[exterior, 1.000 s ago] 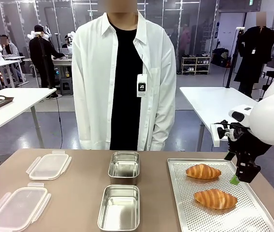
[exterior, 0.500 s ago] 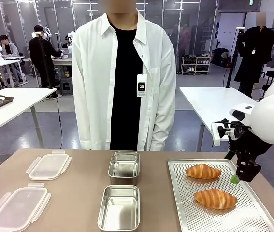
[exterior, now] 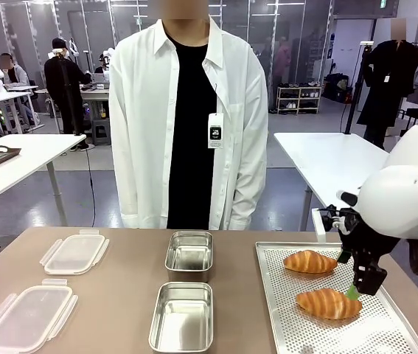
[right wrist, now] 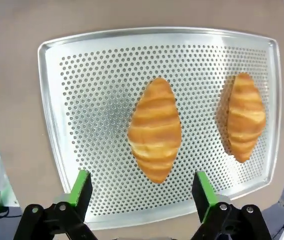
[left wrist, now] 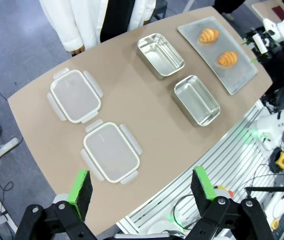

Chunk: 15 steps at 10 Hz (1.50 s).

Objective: Place the bread into the airtight container.
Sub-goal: Pick up a Butter Roll and place it into an empty Airtight Container.

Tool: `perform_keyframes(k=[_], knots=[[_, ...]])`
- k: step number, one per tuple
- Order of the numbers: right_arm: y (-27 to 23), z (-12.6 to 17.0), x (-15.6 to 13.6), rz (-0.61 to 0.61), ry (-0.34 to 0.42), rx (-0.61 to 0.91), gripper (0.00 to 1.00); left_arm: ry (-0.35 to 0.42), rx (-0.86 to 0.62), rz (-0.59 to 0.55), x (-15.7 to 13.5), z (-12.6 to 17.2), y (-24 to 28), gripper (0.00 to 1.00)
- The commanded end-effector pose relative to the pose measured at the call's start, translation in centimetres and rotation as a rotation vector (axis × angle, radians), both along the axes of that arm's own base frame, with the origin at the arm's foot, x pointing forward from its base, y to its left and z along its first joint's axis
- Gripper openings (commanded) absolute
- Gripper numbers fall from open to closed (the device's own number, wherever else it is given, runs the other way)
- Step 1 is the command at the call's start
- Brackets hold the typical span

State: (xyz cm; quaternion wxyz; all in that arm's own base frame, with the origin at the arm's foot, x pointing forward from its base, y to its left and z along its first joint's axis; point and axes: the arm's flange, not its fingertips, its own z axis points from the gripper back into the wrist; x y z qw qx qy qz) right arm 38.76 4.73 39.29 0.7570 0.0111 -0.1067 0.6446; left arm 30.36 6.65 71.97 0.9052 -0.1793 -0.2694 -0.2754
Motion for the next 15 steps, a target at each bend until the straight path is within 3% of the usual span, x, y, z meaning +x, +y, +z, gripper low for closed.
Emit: perform_keyframes(k=[1,7,8,9,15], knots=[[-0.2,-1.8,1.1,0.026,0.011,0.024,1.0,-0.003,0.004,-0.014,-0.1,0.1,0.0,1.0],[0.2,-6.3,4.2,0.02,-0.001,-0.024,1.0,-0.003,0.004,-0.014,-0.1,0.1,0.0,1.0],[0.3,-6.6,4.6,0.023,-0.004,-0.035,0.94,-0.003,0.004,-0.014,-0.1,0.1,0.0,1.0],[0.4,-7.0,5.0,0.016,-0.002,-0.043,0.94,-0.003,0.004,-0.014,-0.1,0.1,0.0,1.0],[0.6,-8.6,6.0,-0.028,0.116,-0.057,0.94,-0.003,0.004,-0.014,-0.1,0.1,0.0,1.0]])
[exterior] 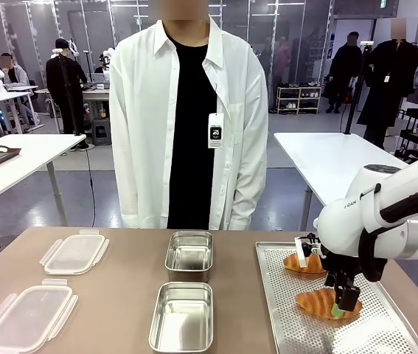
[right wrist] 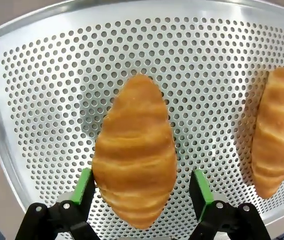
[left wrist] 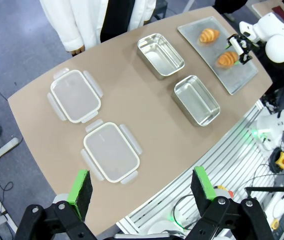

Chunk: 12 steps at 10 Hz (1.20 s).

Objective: Place the bread into the airtight container.
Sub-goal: Pick up a Butter Roll and place it into an empty Airtight Container.

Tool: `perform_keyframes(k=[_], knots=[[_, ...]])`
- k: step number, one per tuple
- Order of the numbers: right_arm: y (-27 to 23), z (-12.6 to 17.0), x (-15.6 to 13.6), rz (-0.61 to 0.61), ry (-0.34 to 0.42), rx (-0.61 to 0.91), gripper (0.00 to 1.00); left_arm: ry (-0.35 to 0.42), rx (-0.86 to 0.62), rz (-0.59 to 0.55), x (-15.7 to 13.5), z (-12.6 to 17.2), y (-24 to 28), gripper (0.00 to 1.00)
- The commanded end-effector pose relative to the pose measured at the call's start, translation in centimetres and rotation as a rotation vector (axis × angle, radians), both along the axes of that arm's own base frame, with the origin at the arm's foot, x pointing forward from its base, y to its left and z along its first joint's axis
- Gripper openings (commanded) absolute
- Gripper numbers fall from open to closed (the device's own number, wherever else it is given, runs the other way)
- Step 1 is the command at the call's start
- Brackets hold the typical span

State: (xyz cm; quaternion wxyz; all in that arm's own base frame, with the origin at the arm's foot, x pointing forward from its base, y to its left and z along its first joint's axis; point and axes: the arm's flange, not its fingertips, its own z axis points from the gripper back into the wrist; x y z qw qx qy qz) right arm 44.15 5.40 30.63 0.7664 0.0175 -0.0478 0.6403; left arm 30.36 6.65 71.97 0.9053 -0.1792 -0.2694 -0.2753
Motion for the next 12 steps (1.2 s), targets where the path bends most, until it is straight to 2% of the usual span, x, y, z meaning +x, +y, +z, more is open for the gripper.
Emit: perform_keyframes(k=[1,4,5,6,7,8,12], knots=[[-0.1,-0.3,0.6,-0.015,0.039,0.005,0.94,-0.003,0.004,-0.015,-0.1,0.1,0.0,1.0],[0.0,-0.9,1.0,-0.032,0.051,0.021,0.94,-0.003,0.004,-0.015,-0.1,0.1,0.0,1.0],[-0.1,-0.8,1.0,-0.047,0.044,0.032,0.7,-0.003,0.004,-0.015,-0.1,0.1,0.0,1.0],[0.2,-1.0,0.8,-0.024,0.053,0.017,0.35,-0.003,0.004,-0.015,-0.1,0.1,0.0,1.0],[0.2,-1.0,0.8,-0.024,0.055,0.017,0.11,-0.003,0.004,-0.015,-0.1,0.1,0.0,1.0],[0.2,-0.9,0.8,-0.024,0.057,0.017,0.0,-0.003,0.004,-0.015,-0.1,0.1,0.0,1.0],[0.5,2.3,-0.4,0.003,0.063,0.012,0.0,-0.003,0.004,-0.015,-0.1,0.1,0.0,1.0]])
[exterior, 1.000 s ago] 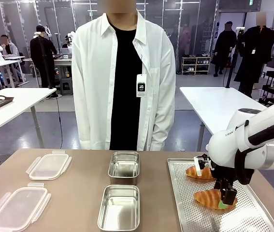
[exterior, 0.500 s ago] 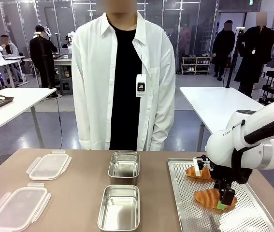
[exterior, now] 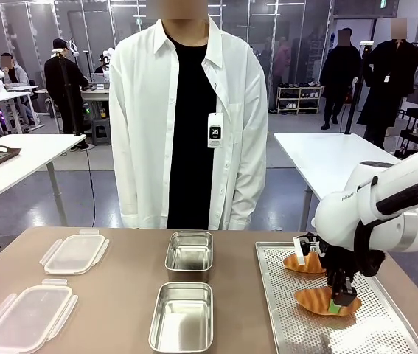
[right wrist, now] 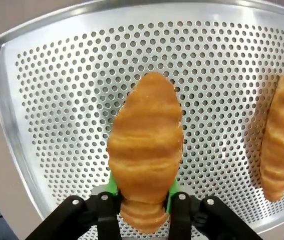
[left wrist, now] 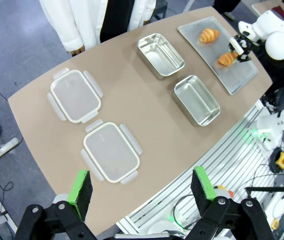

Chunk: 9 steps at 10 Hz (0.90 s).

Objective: Place the bread into the airtight container.
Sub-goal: Pick up a Butter Roll and place it into an empty Airtight Container.

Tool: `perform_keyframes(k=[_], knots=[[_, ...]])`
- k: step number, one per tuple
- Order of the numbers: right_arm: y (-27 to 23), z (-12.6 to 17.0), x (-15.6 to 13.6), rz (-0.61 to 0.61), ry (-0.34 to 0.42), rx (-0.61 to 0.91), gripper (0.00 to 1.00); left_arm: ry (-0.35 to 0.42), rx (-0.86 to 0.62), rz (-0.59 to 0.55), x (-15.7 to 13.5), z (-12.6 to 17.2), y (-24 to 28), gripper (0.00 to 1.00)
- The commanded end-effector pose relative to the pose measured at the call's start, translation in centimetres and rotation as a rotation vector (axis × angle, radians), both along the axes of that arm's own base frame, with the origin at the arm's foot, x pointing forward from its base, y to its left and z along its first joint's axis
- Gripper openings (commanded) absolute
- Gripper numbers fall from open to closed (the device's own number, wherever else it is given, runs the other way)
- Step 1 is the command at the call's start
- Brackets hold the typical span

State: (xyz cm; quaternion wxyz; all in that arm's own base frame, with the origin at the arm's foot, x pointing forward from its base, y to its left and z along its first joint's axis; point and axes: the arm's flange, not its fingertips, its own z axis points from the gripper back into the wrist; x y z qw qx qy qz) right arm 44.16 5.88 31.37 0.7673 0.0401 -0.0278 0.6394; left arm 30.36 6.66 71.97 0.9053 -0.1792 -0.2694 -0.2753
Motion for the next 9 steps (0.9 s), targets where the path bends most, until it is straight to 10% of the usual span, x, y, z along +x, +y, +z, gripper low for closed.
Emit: perform_keyframes(k=[1,5,9], knots=[[0.6,3.5,-1.4,0.007,0.002,0.0,0.0,-0.003,0.004,-0.015,-0.1,0.1,-0.1,1.0],[5.0,12.2,-7.0,0.045,-0.046,0.016,0.0,-0.003,0.004,-0.015,-0.1,0.1,-0.1,1.0],[10.8,14.2,-8.8,0.051,-0.021,0.066,0.0,-0.003,0.004,-0.015,-0.1,0.1,-0.1,1.0]])
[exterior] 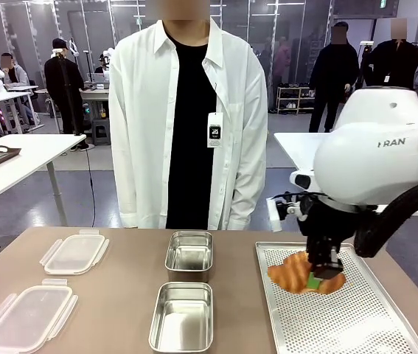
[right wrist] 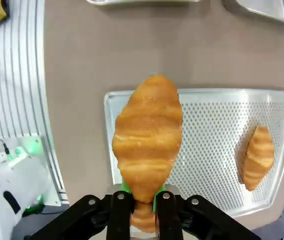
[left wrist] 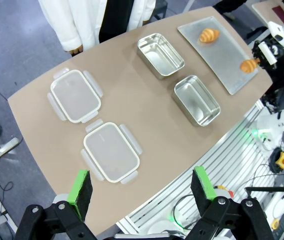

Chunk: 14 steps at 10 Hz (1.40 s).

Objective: Place the bread into the airtight container.
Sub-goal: Pick up a Butter Roll and place it into an empty Airtight Container.

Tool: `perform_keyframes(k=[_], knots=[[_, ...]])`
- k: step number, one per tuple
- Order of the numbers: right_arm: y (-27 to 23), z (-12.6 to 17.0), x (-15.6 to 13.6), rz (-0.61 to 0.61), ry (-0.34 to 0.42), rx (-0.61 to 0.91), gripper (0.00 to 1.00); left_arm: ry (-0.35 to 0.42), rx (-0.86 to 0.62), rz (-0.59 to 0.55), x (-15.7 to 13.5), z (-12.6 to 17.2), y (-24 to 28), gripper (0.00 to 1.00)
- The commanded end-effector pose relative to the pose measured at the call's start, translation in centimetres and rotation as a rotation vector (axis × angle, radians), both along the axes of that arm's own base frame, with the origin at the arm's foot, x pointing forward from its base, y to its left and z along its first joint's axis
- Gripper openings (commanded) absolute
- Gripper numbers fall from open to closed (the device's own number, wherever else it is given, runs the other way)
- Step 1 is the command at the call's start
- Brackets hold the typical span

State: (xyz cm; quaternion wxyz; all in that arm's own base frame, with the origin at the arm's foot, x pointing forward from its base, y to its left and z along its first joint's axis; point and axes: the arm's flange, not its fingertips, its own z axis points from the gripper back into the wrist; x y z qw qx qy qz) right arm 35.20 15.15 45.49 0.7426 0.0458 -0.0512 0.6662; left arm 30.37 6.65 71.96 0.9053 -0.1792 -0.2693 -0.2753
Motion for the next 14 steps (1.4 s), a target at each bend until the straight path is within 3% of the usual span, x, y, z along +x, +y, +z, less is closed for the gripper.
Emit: perform_keyframes(k=[1,4,8,11,14], knots=[[3.9,0.4,-0.4,-0.001,0.036,0.052,0.0,-0.003,0.004,-0.015,-0.1,0.1,0.0,1.0],[12.8,-0.5,-1.8,0.025,0.025,0.031,0.0,-0.003,0.004,-0.015,-0.1,0.1,0.0,1.0],[20.9,-2.8,-2.9,0.08,0.012,-0.004,0.0,-0.003,0.004,-0.015,-0.1,0.1,0.0,1.0],[20.7,-3.0,-2.1,0.082,0.013,-0.032,0.0,-0.003,0.004,-0.015,-0.1,0.1,0.0,1.0],[21.4,-3.4,-3.2,0.115,0.034,0.008,0.0,-0.003,0.004,-0.015,-0.1,0.1,0.0,1.0]])
